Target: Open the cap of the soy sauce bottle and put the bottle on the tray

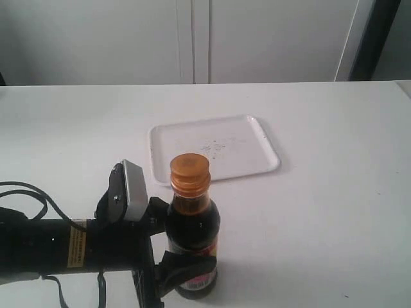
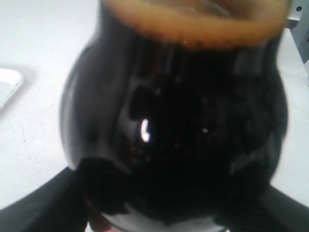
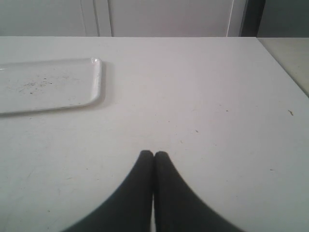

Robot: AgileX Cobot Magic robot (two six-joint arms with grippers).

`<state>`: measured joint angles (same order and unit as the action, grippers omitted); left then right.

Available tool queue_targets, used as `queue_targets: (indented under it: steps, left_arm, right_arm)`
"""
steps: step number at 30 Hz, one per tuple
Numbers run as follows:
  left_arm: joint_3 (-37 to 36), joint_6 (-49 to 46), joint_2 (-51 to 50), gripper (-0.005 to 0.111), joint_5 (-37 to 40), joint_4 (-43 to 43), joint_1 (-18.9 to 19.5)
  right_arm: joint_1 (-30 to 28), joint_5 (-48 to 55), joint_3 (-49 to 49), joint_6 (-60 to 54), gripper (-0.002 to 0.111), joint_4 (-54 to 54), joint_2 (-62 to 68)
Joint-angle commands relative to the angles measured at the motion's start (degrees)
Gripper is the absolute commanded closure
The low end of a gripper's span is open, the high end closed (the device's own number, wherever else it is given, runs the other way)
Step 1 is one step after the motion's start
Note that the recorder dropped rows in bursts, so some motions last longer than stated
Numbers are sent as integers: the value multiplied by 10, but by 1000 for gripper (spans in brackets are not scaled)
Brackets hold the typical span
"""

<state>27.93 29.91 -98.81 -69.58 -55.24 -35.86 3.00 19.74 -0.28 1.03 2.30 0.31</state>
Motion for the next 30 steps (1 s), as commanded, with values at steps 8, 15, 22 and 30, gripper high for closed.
queue_targets:
  steps: [8, 15, 22, 30]
  left_arm:
    - [1, -30, 1, 107, -4, -33, -3]
    - [1, -33, 1, 107, -4, -31, -3]
    - [1, -33, 1, 107, -4, -31, -3]
    - [1, -33, 1, 107, -4, -31, -3]
  right_arm:
    - [0, -1, 3, 2, 108, -5, -3]
    - [0, -1, 3, 2, 108, -5, -3]
    - [0, -9, 3, 3, 108, -10, -3]
    - [0, -151, 3, 3, 108, -11, -3]
